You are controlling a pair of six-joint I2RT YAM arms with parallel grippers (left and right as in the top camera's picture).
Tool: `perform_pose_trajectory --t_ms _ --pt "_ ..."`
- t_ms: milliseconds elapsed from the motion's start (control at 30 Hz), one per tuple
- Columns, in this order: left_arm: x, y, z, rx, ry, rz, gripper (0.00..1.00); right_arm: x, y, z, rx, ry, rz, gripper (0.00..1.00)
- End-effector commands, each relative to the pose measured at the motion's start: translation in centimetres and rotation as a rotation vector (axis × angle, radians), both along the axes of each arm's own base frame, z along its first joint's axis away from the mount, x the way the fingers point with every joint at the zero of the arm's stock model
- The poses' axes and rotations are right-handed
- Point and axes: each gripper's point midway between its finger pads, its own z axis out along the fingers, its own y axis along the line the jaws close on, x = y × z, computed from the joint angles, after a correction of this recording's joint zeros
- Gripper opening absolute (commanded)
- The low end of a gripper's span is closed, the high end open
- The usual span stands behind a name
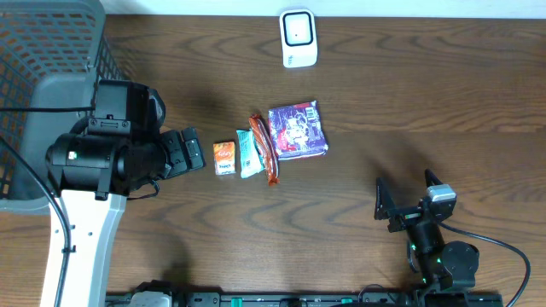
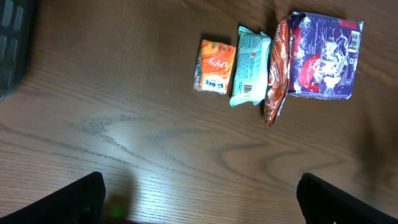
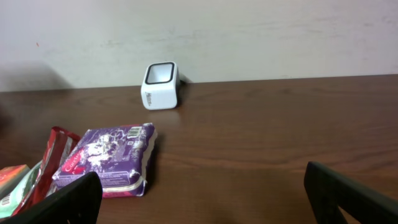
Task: Scan the item barcode
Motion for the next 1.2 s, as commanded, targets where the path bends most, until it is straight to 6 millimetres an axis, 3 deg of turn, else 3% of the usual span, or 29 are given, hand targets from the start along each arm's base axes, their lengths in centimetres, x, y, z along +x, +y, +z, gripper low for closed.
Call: perform_pose_trajectory --t_ms 0,233,367,467,633,833,933,967,1067,1167 --pt "-0.1 0.1 -0.3 0.006 0.008 -0.016 0.98 0.0 -0.1 -0.1 -0.013 -0.003 -0.004 0.99" --pt "-0.1 0.1 -0.3 0.006 0.008 -0.016 0.98 0.1 -0.5 0.1 0.0 -0.008 -0.026 0.99" --pt "-0.1 0.1 -0.3 0.006 0.008 -0.016 0.98 -0.5 1.9 2.1 0.188 -0.039 0.111 0.99" --pt "-0.1 0.1 -0.3 0.007 0.008 -0.015 0.98 -1.3 3.3 4.4 0.287 -0.095 0.216 0.99" --pt "-0.1 0.1 -0.3 0.007 0.008 -0.015 0.98 -2.7 3.4 9.9 0.366 -0.304 0.268 0.99" --pt "-0.1 0.1 -0.3 0.006 0.008 -0.016 0.98 -5.8 0.6 17.2 0.598 -0.584 0.239 0.99" --pt "-0.1 0.1 -0.3 0.007 0.008 -0.015 0.98 -6.7 0.1 20.3 0.576 -0.634 0.212 0.99" --pt "-0.1 0.1 -0.3 0.007 0.008 -0.015 0.98 -6.6 0.4 22.4 0.495 -0.627 0.194 0.99" --pt "-0.1 0.1 -0.3 0.007 0.008 -0.015 0.98 -4.6 1.6 24.9 0.305 -0.533 0.184 0.99" --pt "-0.1 0.1 -0.3 0.006 0.008 -0.016 0.98 -0.4 2.2 24.6 0.185 -0.302 0.154 0.99"
